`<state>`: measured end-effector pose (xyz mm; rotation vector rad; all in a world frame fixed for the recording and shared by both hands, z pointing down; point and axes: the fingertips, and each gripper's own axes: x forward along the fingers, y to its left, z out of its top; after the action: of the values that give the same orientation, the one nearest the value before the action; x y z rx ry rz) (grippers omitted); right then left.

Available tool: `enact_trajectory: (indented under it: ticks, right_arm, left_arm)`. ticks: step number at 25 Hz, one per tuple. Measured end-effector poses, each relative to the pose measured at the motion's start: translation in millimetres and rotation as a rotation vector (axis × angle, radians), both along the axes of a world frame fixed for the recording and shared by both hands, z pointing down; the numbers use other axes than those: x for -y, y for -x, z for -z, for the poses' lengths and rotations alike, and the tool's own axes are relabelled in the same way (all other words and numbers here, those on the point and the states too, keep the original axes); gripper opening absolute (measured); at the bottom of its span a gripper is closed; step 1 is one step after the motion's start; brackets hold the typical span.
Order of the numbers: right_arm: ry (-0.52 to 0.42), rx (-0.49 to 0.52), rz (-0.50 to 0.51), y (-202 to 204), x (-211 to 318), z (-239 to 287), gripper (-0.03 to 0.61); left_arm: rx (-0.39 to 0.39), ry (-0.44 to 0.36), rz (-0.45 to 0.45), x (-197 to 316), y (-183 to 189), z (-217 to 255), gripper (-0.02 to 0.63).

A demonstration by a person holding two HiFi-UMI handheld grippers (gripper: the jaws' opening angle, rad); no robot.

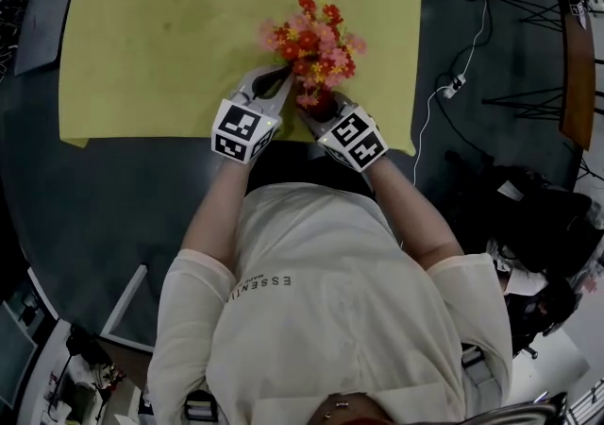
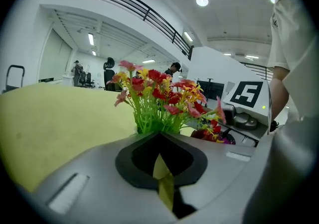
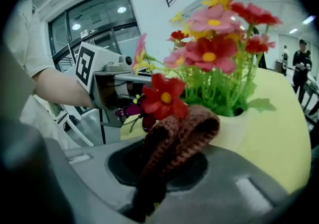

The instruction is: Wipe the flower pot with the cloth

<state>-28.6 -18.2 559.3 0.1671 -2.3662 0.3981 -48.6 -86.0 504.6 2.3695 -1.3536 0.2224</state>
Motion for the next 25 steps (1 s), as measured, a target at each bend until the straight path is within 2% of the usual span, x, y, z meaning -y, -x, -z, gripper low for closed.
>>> enact_trajectory:
  ticks: [4, 8, 14, 18, 25]
  right_arm:
    - [0.009, 0.013, 0.029, 15, 2, -9, 0.044]
    - [0.081, 0.031, -0.044, 13, 13, -13, 0.046]
    - [0.148, 0.019, -0.144, -8, 28, -14, 0.048]
    - [0.183, 0.001, -0.203, -28, 40, -17, 0.048]
    - [0.192, -0.022, -0.303, -59, 70, -15, 0.048]
  left_arm:
    - [-0.023, -0.012, -0.025, 3, 0, 0, 0.015]
    - [0.014, -0.032, -0.033, 2, 2, 2, 0.014]
    - [0.036, -0.034, -0.036, -1, 7, -4, 0.014]
    - [0.008, -0.013, -0.036, -1, 4, -3, 0.014]
    - [0.003, -0.009, -0.025, -2, 4, -2, 0.014]
